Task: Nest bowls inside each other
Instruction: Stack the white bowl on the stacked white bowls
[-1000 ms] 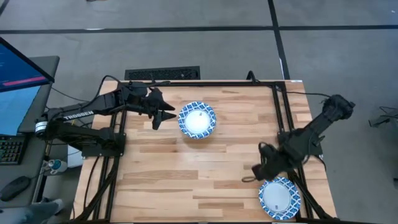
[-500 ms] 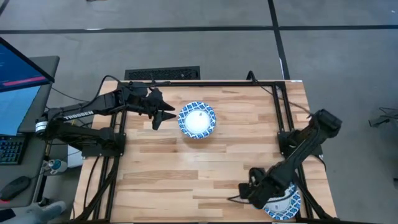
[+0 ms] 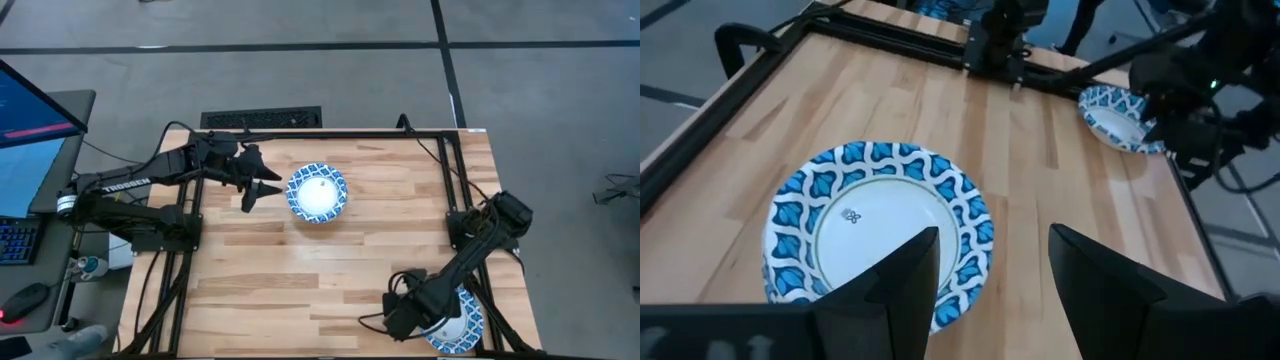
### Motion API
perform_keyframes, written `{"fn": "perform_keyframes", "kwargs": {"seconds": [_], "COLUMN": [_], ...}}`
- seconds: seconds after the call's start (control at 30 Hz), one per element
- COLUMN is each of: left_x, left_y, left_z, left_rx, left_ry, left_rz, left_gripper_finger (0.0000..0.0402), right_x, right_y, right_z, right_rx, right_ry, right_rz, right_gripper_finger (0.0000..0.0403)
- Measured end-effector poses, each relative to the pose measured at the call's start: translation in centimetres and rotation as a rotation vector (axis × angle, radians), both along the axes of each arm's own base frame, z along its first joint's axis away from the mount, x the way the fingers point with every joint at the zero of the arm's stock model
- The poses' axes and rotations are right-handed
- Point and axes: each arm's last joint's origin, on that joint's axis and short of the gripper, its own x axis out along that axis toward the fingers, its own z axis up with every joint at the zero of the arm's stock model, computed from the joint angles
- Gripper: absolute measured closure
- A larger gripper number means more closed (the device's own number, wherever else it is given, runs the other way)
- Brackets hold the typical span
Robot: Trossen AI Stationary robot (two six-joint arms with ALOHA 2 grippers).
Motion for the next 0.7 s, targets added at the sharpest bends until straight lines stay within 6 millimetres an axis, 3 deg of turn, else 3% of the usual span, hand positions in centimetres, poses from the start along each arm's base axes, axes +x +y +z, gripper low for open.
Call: {"fn": "perform_keyframes", "kwargs": {"seconds": [0.7], "left_x": [-0.1], "left_y": [0.0], "left_z": [-0.3], "left_rx": [0.071], "left_ry": [0.029], "left_rz": [-0.034], "left_gripper_finger": [0.0221], "right_x": [0.4], "right_y": [2.6], "right_z": [-4.1], "right_rx": [0.09], "right_ry": [0.102], "right_rz": [0.004], "right_gripper_finger": [0.0179]}}
